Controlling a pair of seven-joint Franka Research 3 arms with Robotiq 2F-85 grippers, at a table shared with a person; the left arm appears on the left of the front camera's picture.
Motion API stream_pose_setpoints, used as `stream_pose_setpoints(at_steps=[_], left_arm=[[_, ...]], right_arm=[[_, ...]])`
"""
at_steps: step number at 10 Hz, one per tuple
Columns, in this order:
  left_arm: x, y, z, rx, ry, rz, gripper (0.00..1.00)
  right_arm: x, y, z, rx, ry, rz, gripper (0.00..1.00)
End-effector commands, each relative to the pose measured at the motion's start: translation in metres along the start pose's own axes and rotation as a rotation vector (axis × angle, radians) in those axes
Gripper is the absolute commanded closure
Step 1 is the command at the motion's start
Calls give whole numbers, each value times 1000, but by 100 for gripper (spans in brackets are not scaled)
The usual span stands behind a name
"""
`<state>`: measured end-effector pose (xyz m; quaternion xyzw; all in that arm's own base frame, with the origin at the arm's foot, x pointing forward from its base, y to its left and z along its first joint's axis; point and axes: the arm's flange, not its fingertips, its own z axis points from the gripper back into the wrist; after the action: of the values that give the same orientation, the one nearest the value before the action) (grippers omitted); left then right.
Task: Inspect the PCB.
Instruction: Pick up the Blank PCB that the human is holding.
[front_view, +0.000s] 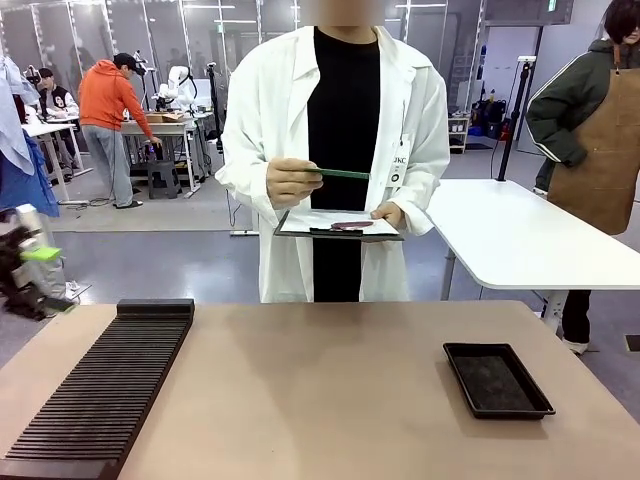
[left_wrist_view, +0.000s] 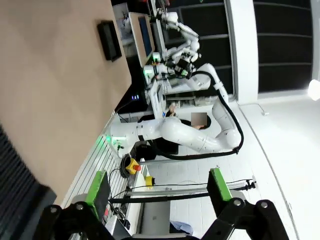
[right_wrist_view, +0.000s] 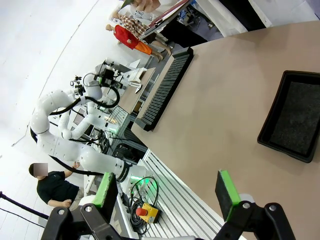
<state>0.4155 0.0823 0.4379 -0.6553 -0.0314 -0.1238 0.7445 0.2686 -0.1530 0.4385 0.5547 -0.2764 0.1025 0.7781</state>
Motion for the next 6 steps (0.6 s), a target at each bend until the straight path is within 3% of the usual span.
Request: stream_pose_setpoints(at_steps=[1, 3, 6], left_arm=[[-44, 11, 19, -41, -72, -31, 0], [-83, 29, 50, -37, -112, -14, 0], [-107, 54, 86, -5, -77, -12, 0]], right_arm=[[2, 0, 1, 7, -8, 15, 0], [2, 0, 1, 7, -8, 15, 0], [2, 0, 1, 7, -8, 15, 0]])
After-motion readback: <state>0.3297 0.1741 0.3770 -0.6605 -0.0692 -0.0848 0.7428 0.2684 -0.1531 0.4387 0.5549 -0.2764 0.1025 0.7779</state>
